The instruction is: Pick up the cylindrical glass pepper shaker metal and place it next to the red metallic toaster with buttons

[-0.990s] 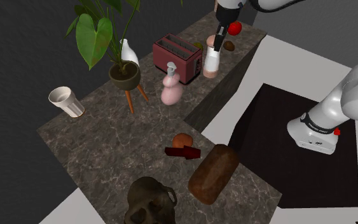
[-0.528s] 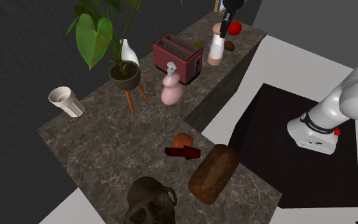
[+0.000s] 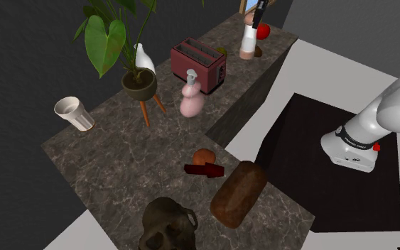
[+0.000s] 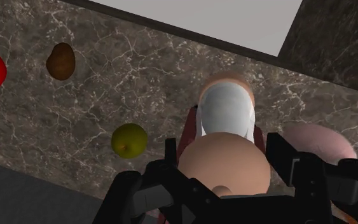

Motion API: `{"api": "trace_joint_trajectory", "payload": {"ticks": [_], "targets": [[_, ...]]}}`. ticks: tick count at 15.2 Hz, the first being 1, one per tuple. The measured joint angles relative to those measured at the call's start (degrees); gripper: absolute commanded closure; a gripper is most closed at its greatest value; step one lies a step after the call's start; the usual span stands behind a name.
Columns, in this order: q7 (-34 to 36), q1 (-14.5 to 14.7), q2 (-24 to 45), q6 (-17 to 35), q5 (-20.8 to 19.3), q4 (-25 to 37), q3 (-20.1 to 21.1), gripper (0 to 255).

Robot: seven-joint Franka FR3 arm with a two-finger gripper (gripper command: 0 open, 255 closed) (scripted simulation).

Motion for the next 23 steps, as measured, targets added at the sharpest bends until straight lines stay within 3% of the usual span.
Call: {"api": "trace_joint_trajectory", "payload": {"ticks": [4, 6, 23], "targets": [[-5.0, -2.3, 4.2, -0.5, 0.4, 5.5, -2.4, 255], [-6.3, -3.1, 5.2, 0.9, 0.4, 5.2, -3.1, 255], [-4.7, -3.4, 8.7, 13.0, -0.6, -3.5, -3.4, 255]]}}
